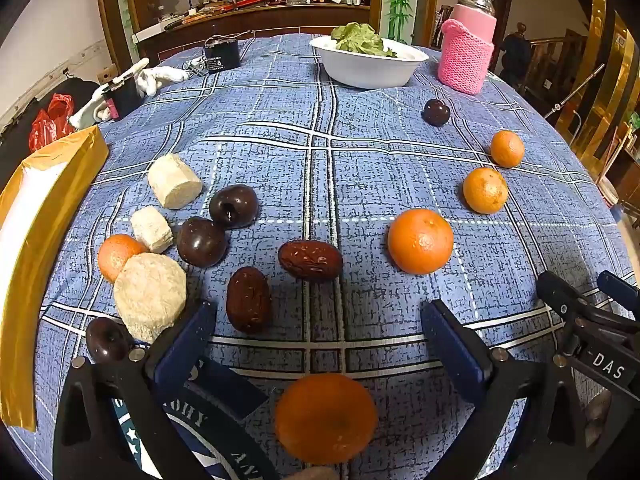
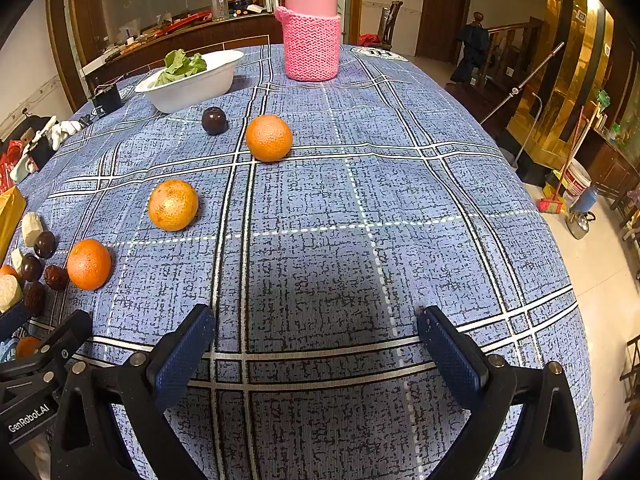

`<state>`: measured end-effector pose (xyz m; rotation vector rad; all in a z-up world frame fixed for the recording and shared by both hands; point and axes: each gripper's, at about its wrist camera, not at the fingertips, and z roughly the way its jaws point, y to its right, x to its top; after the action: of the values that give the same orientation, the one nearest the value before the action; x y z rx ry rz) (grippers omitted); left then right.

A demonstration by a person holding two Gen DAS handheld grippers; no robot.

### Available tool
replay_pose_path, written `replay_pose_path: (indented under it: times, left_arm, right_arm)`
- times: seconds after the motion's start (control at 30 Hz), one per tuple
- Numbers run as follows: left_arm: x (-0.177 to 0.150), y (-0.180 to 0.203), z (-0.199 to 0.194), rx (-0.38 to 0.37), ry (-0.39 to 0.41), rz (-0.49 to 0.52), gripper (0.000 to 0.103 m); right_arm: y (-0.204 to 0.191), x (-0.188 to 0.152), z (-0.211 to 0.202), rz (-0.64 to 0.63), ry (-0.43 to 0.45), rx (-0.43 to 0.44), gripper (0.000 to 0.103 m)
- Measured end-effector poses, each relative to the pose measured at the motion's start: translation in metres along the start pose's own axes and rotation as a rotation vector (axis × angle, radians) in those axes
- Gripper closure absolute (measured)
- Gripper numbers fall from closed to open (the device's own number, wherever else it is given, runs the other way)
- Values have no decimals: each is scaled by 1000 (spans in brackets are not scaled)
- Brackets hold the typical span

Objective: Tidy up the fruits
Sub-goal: 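Grasp a dark plum with the left tool while the right tool grasps a tangerine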

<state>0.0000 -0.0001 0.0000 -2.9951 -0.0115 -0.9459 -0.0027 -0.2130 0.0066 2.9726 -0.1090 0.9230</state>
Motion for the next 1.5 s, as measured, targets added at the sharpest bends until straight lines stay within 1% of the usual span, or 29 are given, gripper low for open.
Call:
replay_pose_path:
  times: [0.57, 0.73, 0.87, 1.03, 1.07, 1.1, 1.13, 1.17, 1.23, 1.27, 1.33, 1.37, 1.4, 1.43, 1.47, 1.5]
  left_arm:
    - [0, 0, 0, -1, -1, -2, 0]
    - [4, 0, 2, -10, -53, 19, 0]
    - [0, -1, 1, -15, -53, 32, 0]
    - [-5, -6, -8, -56, -70, 53, 1]
    - [-8, -10, -13, -76, -62, 39, 4]
    - [-11, -16, -22, -108, -41, 19, 8]
    - [-11, -20, -30, -122, -17, 13, 9]
    - [-12, -28, -45, -125, 37, 7, 9]
    - [-11, -44, -77, -96, 168, -5, 9]
    - [-10, -56, -102, -59, 271, -19, 9]
    - [-12, -75, -140, -5, 425, -52, 8]
    - [-15, -83, -157, 20, 490, -69, 1]
    - [-19, -95, -178, 56, 570, -90, 0]
    - [-22, -103, -188, 87, 617, -96, 0]
    - [-26, -111, -196, 136, 653, -95, 0]
    - [-25, -115, -198, 177, 659, -90, 0]
  right_arm:
    - [0, 0, 0, 0, 1, 0, 0]
    - [0, 0, 0, 0, 1, 0, 0]
    - [0, 0, -1, 0, 1, 0, 0]
    - [0, 0, -1, 0, 1, 1, 0]
    - [1, 0, -1, -1, 1, 1, 0]
    - [1, 0, -1, -1, 1, 2, 0]
    - [1, 0, -1, -1, 1, 3, 0]
    - [0, 0, -1, -2, 1, 3, 0]
    - [1, 1, -1, -1, 1, 3, 0]
    - [1, 1, -1, -1, 1, 3, 0]
    - [2, 0, -1, -2, 0, 4, 0]
    - [2, 0, -1, -4, 0, 6, 0]
    - [2, 1, -1, -7, 0, 7, 0]
    - [3, 0, -2, -10, -1, 8, 0]
    - [2, 0, -2, -13, -1, 10, 0]
    - [3, -1, -3, -13, -2, 11, 0]
